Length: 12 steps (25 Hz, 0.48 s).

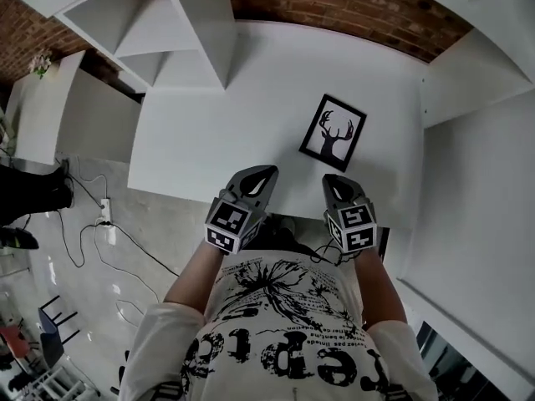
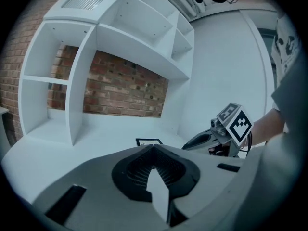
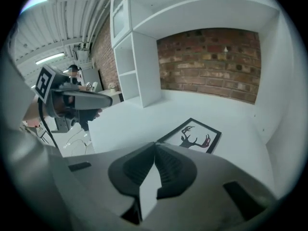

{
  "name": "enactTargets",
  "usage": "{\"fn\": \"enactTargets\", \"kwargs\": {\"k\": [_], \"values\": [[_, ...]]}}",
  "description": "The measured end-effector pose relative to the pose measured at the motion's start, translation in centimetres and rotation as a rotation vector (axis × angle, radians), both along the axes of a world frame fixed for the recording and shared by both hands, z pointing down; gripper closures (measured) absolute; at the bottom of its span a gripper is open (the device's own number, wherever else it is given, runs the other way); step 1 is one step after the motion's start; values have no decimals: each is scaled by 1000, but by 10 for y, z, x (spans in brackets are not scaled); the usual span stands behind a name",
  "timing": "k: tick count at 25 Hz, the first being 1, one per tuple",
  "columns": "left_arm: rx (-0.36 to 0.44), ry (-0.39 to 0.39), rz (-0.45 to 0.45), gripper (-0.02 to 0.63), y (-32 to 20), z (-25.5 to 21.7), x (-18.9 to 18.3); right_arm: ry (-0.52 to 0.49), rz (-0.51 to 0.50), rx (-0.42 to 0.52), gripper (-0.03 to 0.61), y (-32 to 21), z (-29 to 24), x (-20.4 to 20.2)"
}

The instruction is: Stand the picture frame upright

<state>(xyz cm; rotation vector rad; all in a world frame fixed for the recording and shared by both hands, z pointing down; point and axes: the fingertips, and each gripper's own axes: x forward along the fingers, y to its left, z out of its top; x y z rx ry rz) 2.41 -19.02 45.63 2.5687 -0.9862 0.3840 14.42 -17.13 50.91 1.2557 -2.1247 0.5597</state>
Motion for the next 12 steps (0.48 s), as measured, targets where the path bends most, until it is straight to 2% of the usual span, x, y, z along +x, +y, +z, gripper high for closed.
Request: {"fn": "enactTargets", "kwargs": {"k": [4, 7, 9, 12], "values": [[-30, -5, 30, 598, -18, 20, 2, 107, -23, -57, 561, -23, 30, 6], [-43, -10, 54, 598, -26, 32, 2, 171, -53, -107, 493, -39, 51, 7], [-51, -11, 66, 598, -29, 38, 2, 224, -99, -129, 464, -48, 61, 6], [-76, -16, 76, 598, -32, 48, 1, 314, -186, -155, 460, -58, 76, 7]]}}
